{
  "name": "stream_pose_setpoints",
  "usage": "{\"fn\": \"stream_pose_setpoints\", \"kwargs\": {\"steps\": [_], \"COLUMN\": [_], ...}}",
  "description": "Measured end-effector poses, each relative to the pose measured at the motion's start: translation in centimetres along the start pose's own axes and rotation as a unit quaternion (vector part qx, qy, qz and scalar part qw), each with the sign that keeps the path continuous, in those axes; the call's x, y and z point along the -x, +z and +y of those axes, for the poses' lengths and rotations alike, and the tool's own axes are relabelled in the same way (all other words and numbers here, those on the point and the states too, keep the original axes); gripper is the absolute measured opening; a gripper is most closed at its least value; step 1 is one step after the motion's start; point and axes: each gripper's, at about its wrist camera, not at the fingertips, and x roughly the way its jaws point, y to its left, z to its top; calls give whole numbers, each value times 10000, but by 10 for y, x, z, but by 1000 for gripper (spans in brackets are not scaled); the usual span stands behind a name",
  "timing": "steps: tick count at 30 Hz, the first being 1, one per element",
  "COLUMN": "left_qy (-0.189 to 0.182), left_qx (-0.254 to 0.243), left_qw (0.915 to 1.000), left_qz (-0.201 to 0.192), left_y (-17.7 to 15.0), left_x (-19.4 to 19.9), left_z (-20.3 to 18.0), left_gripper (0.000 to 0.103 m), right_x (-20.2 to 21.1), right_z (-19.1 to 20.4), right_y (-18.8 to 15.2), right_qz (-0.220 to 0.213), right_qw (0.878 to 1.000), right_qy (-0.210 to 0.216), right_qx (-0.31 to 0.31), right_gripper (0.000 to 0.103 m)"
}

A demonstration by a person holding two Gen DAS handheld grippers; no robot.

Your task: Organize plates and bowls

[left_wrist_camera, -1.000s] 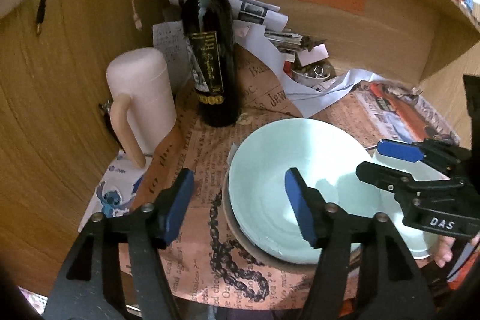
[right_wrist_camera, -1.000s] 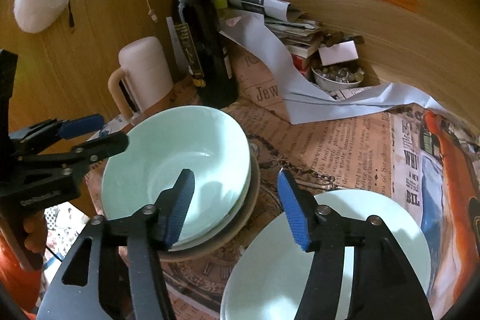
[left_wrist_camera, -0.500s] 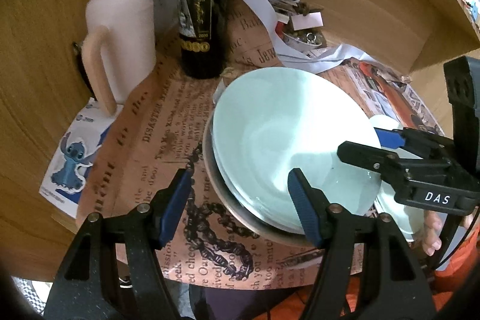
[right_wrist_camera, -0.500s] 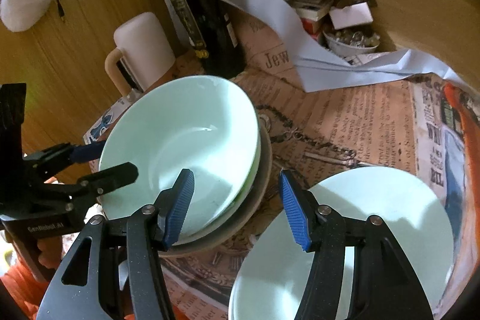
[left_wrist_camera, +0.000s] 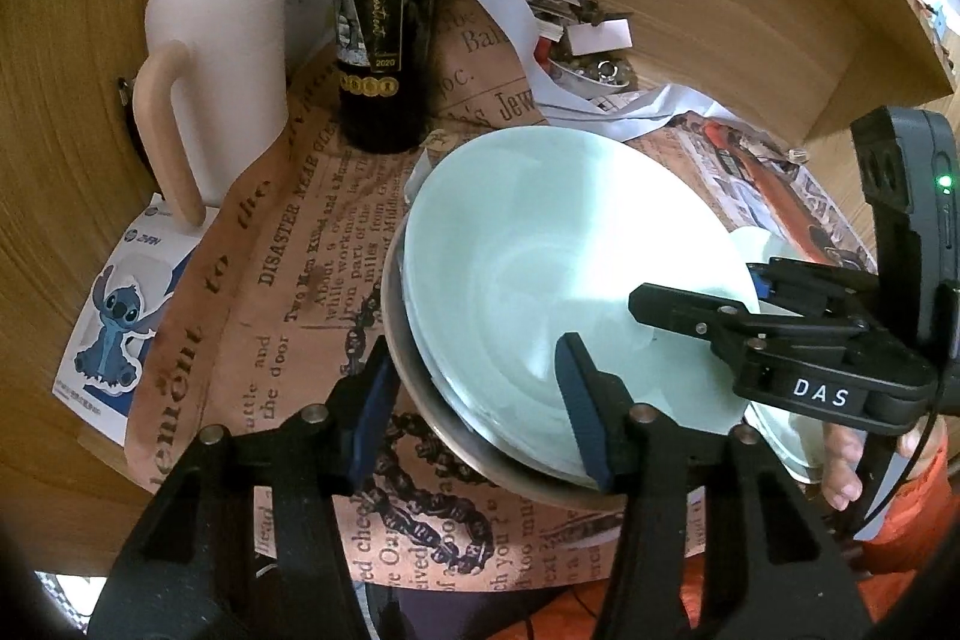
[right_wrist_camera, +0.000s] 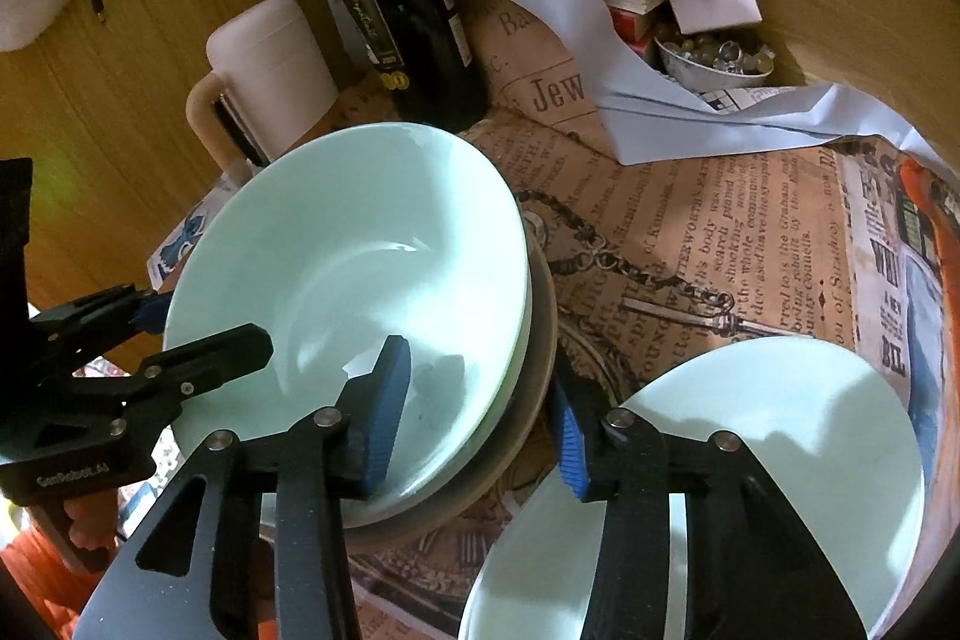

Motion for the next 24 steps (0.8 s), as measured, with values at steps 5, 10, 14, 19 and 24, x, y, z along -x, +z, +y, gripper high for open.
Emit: {"fn": "stream_pose_setpoints", "kwargs": {"steps": [5,10,14,19,24], "left_qy": [324,370,352,305,320], "left_qx": [-105,-31,8,57,-28], "left_qw": [9994,9993,9994,9994,9988], "left_qz": [-41,-48,-77,-179,-382], "left_y": [-1,2,2,6,9], "left_x": [-2,-3,-2,3,11], "left_z": [-8,-7,-6,-8,-15], "left_gripper": [53,53,53,53,53], "right_x": [1,3,6,14,25], "right_z": [1,1,2,2,0], "right_y": [1,1,2,4,6], "right_qz": [-30,-103,-181,-306,-455], "right_qw": [10000,9999,9997,9994,9988], "right_qy": [-78,-86,-102,-95,-103], "right_qx": [-21,-101,-125,-155,-177], "right_gripper": [37,37,36,36,36]}}
